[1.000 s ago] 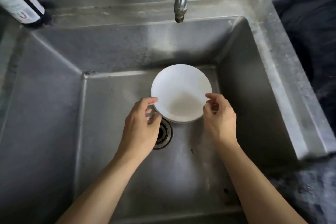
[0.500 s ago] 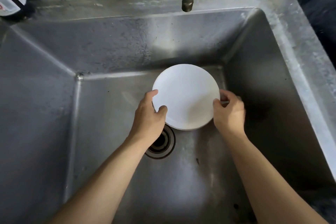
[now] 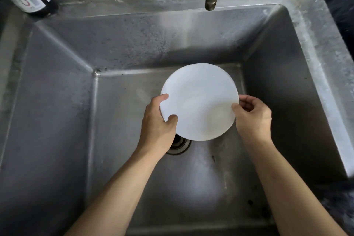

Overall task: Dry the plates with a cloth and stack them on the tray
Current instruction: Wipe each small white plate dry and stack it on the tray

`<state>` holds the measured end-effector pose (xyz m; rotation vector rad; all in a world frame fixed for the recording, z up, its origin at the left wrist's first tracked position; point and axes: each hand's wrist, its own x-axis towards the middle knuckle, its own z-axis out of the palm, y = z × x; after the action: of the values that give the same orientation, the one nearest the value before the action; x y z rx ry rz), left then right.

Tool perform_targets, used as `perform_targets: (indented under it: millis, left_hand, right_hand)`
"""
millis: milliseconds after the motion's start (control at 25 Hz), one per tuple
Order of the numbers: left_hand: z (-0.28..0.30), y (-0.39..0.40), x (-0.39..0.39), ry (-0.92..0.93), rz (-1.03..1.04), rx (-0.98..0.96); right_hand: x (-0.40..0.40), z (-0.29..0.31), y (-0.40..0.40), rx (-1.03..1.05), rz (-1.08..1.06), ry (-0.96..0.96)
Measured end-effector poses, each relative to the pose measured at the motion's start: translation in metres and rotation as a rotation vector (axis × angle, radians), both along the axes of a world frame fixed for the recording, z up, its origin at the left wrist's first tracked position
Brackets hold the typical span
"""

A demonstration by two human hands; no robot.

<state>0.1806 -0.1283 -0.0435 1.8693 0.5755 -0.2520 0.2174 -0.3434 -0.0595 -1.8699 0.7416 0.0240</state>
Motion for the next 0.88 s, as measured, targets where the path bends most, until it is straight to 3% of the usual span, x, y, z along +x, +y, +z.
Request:
perform_targets:
  millis: [480, 880]
  left_hand:
    - [0.069, 0.041, -0.121, 0.107, 0.206, 0.018]
    - [0.09, 0.05, -0.146, 0.213, 0.254, 0.01]
  right_hand:
    - [-0.088, 0.081, 0.044, -0.074, 0.23, 0.102]
    - [-0.102, 0.105, 0.058, -0.186, 0.336, 0.309]
